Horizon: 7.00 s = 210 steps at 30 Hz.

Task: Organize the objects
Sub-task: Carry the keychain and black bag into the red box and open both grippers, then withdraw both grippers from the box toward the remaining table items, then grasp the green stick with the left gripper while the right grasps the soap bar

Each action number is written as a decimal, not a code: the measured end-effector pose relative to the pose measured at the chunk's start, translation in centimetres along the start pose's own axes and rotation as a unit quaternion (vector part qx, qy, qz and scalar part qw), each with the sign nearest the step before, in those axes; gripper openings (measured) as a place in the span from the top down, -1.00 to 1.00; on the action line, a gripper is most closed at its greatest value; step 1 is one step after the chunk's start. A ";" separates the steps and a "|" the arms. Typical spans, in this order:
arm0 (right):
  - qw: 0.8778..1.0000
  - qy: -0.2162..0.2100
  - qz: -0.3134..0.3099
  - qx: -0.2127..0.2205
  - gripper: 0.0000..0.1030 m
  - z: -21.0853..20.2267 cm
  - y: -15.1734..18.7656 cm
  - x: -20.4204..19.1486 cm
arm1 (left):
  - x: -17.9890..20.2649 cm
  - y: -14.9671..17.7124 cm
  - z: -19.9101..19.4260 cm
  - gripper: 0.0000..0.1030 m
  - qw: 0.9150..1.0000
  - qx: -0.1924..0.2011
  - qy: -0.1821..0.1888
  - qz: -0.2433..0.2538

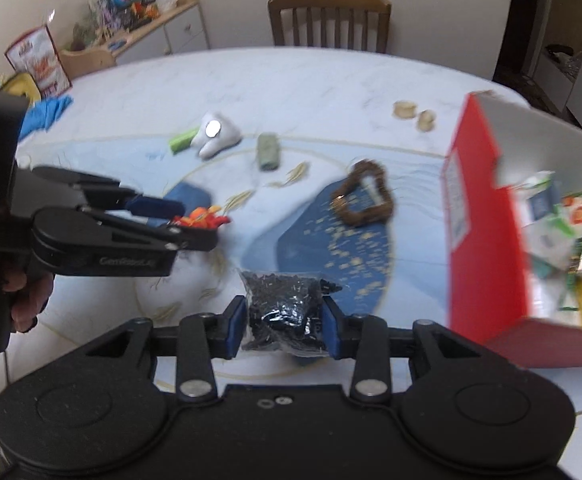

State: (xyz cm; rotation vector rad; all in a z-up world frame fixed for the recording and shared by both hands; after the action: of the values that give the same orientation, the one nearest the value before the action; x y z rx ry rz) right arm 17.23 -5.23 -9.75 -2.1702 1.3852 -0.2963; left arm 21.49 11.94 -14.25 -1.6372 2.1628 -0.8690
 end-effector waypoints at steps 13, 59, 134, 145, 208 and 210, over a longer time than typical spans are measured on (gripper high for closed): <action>0.998 0.003 0.007 0.056 0.27 -7.4 0.0 8.6 | 7.1 -4.6 -4.2 0.12 0.999 0.032 -0.004 0.000; 0.999 0.035 0.033 -0.016 0.27 -2.8 0.3 29.4 | 27.9 -12.4 12.3 0.11 0.990 -0.101 -0.003 0.100; 0.996 -0.006 -0.050 0.067 -0.78 -10.2 -4.6 13.6 | 11.4 -8.7 -5.8 -0.54 0.997 0.064 -0.039 -0.021; 0.994 -0.009 -0.087 0.062 -0.79 -7.7 -6.5 6.6 | 2.8 -5.9 -7.3 -0.99 0.994 0.074 -0.047 -0.058; 1.000 0.022 -0.017 -0.008 -0.06 14.8 -11.6 -2.0 | -14.5 -3.6 5.7 -0.37 0.995 0.053 -0.082 0.020; 0.999 0.026 -0.021 -0.007 -0.02 15.1 -11.6 -2.2 | -14.1 -3.8 5.8 -0.29 0.995 0.056 -0.079 0.030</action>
State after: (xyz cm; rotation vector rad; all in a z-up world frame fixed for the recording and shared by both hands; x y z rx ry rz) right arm 32.11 5.38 -15.65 -2.2193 1.3757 -0.3606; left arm 32.03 22.96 -18.19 -1.5261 2.0087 -0.8002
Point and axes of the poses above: each gripper's, at about its wrist camera, not at the fingertips, and z roughly the way its jaws point, x to its right, y to its underside, the point moved 1 cm from there along z, roughly the way its jaws point, and after that the axes turned 1 degree about -z, right-handed, at the moved point
